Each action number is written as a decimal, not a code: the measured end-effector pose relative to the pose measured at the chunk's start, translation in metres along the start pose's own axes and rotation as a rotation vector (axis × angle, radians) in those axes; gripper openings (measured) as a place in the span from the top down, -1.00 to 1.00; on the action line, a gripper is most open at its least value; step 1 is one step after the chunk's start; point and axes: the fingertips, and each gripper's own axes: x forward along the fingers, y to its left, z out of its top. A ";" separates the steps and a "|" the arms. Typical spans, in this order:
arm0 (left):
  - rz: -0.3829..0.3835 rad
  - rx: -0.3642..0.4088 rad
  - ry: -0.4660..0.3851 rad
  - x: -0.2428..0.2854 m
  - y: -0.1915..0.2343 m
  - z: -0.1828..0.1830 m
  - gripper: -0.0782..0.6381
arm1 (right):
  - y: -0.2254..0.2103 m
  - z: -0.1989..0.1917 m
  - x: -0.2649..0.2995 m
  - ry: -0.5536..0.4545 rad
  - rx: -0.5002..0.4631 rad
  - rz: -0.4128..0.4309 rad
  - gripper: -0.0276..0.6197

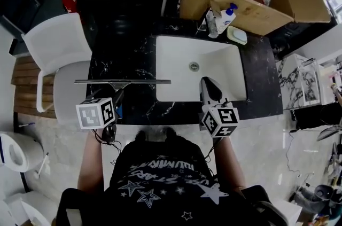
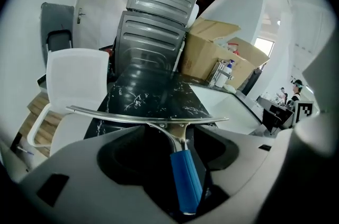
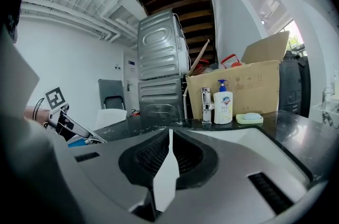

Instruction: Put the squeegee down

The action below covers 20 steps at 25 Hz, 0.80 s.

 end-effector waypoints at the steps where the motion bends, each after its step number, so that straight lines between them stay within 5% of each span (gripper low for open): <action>1: -0.008 0.008 -0.005 -0.003 0.003 0.003 -0.04 | 0.003 0.002 -0.001 -0.006 0.000 -0.010 0.74; 12: -0.191 0.166 -0.099 -0.019 0.001 0.038 -0.04 | 0.041 -0.006 -0.035 -0.021 -0.041 -0.171 0.74; 20: -0.289 0.257 -0.147 -0.022 -0.025 0.047 0.08 | 0.032 -0.024 -0.075 -0.029 0.025 -0.304 0.74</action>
